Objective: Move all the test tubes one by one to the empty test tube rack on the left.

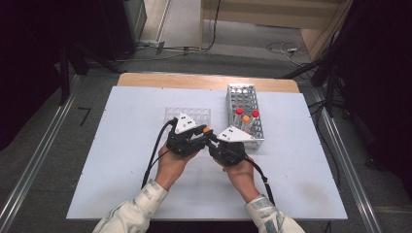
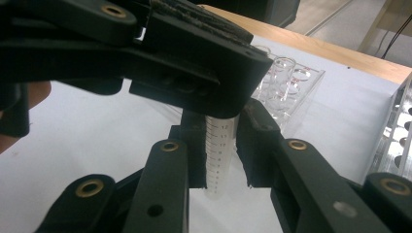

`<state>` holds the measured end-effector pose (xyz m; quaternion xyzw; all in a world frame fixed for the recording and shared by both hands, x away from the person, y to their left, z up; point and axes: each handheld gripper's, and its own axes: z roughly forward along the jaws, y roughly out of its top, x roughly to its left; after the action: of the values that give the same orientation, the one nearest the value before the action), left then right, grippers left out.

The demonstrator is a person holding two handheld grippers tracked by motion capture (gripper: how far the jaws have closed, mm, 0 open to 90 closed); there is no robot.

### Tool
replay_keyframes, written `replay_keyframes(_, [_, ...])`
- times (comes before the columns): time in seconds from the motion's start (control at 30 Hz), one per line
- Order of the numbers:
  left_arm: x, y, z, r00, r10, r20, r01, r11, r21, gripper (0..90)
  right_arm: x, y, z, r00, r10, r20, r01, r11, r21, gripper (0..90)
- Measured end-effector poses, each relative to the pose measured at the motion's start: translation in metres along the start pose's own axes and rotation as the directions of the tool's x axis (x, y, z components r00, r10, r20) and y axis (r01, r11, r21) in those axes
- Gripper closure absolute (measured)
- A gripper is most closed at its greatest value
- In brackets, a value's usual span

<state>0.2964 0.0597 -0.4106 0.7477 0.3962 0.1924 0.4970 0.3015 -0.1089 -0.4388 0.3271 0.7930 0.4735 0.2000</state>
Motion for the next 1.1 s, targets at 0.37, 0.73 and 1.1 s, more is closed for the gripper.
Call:
replay_keyframes(0.37, [0.008, 0.012, -0.007, 0.9998, -0.016, -0.009, 0.016, 0.9996, -0.021, 69.9, -0.003, -0.001, -0.003, 0.9986, 0.016, -0.051, -0.014, 0.999, 0.042, 43.8])
replay_keyframes(0.73, [0.024, 0.036, -0.018, 0.9959, -0.037, -0.082, 0.034, 0.9986, -0.040, 69.9, -0.009, -0.006, -0.020, 0.9981, 0.033, -0.053, -0.031, 0.998, 0.046, 34.9])
replay_keyframes(1.1, [0.039, 0.049, -0.016, 0.9887, -0.040, -0.145, 0.033, 0.9982, -0.050, 69.9, -0.015, -0.011, -0.031, 0.9980, 0.040, -0.049, -0.038, 0.998, 0.041, 33.6])
